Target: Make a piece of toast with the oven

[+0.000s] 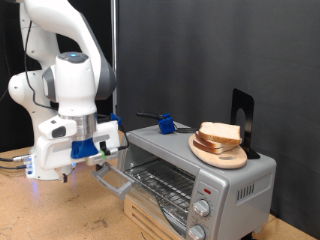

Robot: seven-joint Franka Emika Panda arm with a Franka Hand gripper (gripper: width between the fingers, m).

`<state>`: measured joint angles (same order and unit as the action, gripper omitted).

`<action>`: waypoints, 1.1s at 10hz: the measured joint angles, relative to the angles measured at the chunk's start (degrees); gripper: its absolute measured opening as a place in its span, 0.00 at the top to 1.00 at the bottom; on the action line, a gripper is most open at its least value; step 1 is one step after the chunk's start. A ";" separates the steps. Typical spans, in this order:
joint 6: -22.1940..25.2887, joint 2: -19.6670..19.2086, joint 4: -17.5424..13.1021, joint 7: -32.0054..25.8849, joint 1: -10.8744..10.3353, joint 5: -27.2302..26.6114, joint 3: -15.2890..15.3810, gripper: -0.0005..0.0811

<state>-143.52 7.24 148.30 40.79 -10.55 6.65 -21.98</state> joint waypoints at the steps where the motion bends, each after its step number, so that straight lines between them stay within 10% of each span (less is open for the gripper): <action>1: -0.08 -1.08 -0.63 0.37 0.55 1.81 -0.07 0.16; 7: -8.94 -5.41 0.08 -5.96 2.13 4.39 -1.63 0.16; 11: -16.48 -12.28 -0.22 3.40 2.76 10.38 -2.84 0.16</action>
<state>-160.00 -5.04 148.08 44.19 -7.79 17.03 -24.83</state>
